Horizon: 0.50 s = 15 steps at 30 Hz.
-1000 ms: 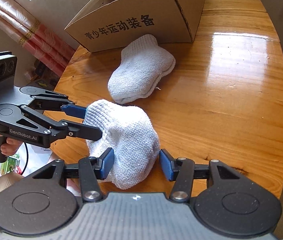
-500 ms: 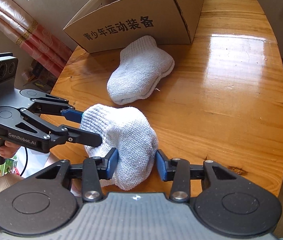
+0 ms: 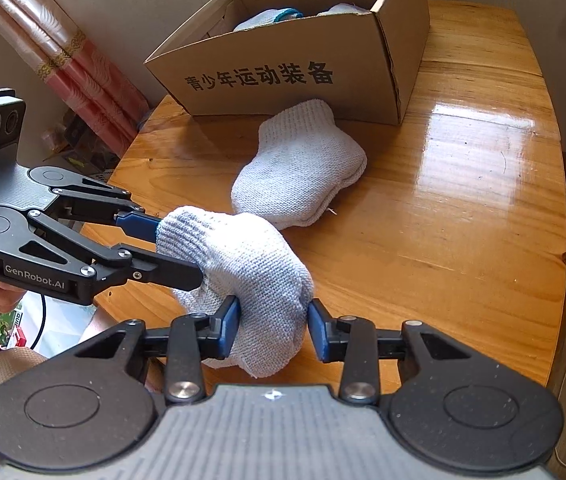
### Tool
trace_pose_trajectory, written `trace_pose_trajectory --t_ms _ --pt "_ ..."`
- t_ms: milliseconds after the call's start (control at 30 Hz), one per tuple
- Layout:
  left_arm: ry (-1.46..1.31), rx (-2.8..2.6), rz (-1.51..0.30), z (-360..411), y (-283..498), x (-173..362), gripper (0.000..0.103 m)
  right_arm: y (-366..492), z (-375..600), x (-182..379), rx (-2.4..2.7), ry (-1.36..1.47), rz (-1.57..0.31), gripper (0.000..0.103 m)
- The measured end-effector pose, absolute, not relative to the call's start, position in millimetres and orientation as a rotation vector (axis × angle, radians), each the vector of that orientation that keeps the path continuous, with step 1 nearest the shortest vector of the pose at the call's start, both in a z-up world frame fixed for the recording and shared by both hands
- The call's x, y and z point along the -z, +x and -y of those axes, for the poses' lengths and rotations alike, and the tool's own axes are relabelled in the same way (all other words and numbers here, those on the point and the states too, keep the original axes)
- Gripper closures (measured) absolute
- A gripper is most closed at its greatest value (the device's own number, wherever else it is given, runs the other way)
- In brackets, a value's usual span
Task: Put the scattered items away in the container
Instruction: 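Lift the held glove with both tools and carry it over the box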
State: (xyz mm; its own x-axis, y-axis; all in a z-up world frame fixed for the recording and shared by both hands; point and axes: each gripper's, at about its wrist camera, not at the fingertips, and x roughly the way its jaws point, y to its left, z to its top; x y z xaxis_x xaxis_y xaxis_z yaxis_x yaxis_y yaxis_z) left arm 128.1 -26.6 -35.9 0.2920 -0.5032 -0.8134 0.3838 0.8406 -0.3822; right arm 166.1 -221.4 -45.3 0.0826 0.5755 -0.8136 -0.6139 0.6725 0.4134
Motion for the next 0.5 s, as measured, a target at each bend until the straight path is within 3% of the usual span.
trace_pose_trajectory --t_ms 500 --pt "-0.124 0.564 -1.071 11 125 9 0.067 169 206 15 -0.924 -0.093 -1.132 0.061"
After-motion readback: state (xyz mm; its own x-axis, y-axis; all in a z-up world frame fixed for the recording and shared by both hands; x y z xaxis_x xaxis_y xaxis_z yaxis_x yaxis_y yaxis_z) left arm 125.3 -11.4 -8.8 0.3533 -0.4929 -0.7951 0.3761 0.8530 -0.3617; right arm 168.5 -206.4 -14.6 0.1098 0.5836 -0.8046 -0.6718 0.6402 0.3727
